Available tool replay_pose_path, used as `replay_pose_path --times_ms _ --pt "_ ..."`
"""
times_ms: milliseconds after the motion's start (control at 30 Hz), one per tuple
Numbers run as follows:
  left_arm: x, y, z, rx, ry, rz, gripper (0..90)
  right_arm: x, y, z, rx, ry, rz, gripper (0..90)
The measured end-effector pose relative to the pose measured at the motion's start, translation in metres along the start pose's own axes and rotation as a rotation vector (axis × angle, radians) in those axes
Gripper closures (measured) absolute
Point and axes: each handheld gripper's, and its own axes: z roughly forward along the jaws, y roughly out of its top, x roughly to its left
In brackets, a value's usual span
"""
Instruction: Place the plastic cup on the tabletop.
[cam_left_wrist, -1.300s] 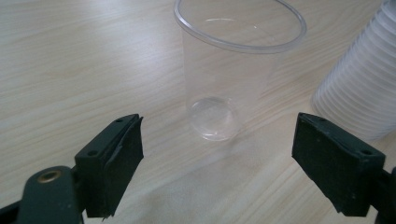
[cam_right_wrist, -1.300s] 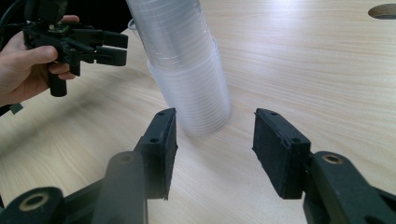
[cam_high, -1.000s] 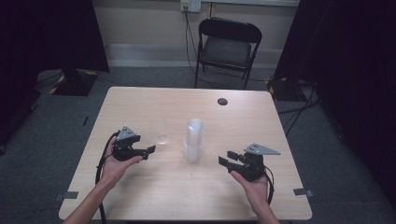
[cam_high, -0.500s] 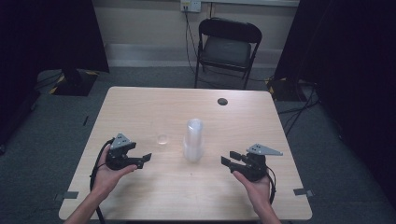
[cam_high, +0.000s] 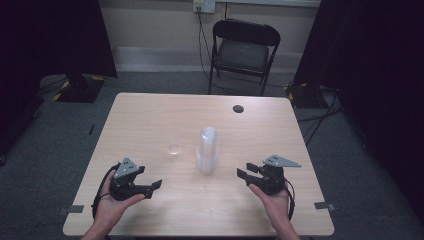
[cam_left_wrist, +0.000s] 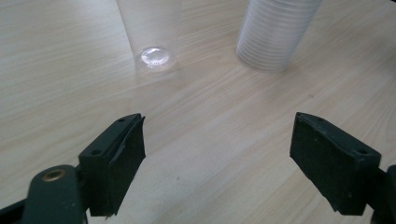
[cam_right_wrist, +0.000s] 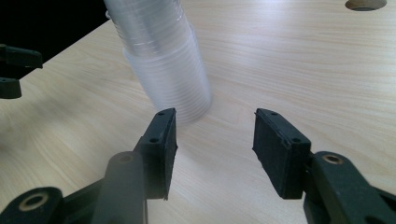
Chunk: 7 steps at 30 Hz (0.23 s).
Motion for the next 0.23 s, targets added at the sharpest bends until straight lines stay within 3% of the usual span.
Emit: replay_pose_path --times_ms 233 --pt "-0.002 -0.013 0.005 0.026 -0.013 0.019 17.9 -0.004 -0.002 0.000 -0.006 -0.020 -0.008 46.8"
